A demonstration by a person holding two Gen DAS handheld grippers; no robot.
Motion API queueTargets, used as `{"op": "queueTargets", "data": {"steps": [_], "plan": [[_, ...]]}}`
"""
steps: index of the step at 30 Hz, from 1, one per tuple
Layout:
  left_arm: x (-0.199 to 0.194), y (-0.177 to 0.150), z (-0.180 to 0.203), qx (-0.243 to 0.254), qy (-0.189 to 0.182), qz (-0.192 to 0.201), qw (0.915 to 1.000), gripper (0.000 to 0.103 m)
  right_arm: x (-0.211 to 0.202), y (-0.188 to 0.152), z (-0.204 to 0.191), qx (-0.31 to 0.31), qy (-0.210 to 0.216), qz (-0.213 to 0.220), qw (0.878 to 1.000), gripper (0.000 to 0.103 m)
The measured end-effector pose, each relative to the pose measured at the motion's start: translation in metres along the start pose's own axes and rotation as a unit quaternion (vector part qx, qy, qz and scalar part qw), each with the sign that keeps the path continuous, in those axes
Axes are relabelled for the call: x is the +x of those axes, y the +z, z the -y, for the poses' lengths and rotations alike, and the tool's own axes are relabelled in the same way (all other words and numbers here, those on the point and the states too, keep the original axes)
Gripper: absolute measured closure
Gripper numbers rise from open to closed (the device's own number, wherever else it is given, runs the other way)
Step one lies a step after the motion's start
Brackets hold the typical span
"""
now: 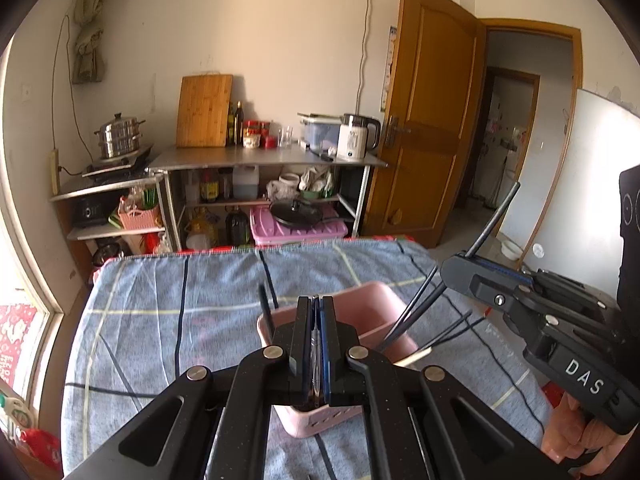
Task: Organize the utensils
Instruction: 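Lower the silver chopstick into the basket and open the left tool while the right tool releases the black chopstick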
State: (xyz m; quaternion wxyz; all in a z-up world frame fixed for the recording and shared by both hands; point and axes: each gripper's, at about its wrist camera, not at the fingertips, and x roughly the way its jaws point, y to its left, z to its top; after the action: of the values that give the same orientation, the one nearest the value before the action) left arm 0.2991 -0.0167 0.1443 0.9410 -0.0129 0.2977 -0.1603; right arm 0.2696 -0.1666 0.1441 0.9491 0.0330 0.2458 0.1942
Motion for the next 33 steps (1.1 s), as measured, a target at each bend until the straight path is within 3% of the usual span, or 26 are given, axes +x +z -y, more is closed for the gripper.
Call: {"op": "queueTargets", "data": {"steps": [13,23,33], "plan": [[0.021,-0.034,-0.007,-0.002,0.004,-0.048,0.9988,0.1,0.018,-0.024,0.005,0.002,0.002,-0.062,0.998,0.097],[-0.012,-0.042,-0.004,-0.007,0.008,-0.024,0.9997,0.099,-0.009,-0.026,0.009,0.001,-0.004,-0.046,0.999,0.092],[-0.057,-0.074,0.006,-0.011,0.008,-0.006,0.9999,0.098,-0.047,-0.058,0.014,0.026,-0.002,-0.043,0.999,0.09]]}}
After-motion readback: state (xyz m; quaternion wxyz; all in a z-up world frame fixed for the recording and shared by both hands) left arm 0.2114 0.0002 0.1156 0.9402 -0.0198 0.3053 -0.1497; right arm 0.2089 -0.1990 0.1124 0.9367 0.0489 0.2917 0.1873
